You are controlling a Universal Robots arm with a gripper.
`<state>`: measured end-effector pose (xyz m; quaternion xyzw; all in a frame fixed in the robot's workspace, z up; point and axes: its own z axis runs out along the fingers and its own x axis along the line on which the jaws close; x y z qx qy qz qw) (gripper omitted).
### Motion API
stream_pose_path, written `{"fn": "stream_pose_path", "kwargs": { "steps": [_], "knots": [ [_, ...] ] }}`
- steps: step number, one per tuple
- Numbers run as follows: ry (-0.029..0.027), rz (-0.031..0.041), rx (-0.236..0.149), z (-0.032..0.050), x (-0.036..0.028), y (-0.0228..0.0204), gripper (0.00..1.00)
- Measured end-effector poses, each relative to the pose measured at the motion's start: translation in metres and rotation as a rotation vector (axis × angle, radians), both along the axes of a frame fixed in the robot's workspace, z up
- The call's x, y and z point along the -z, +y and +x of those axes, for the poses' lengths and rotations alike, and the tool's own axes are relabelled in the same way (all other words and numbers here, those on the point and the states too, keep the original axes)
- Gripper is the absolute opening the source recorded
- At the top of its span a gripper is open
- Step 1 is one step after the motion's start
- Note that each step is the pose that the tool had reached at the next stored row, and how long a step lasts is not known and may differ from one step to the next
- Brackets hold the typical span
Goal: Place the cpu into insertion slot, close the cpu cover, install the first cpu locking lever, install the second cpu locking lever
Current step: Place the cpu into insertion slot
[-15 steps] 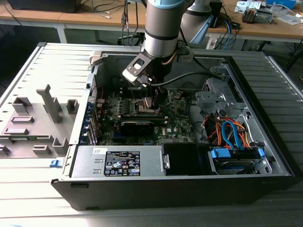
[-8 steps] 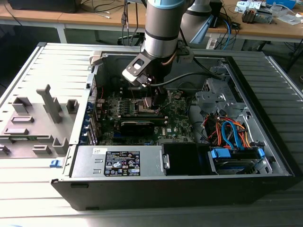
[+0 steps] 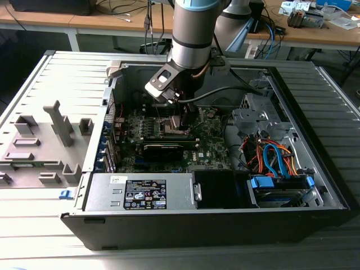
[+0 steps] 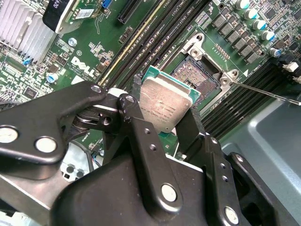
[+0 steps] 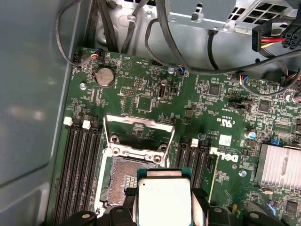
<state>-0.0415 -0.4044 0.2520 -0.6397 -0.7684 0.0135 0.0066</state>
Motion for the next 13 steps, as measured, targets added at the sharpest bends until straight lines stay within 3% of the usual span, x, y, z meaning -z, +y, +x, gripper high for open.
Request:
{"fn": "stream_pose_path", "kwargs": {
  "steps": [13],
  "knots": [
    [-0.0001,0.0000,0.014,0.0000,0.0007,0.0000,0.55]
  ]
}}
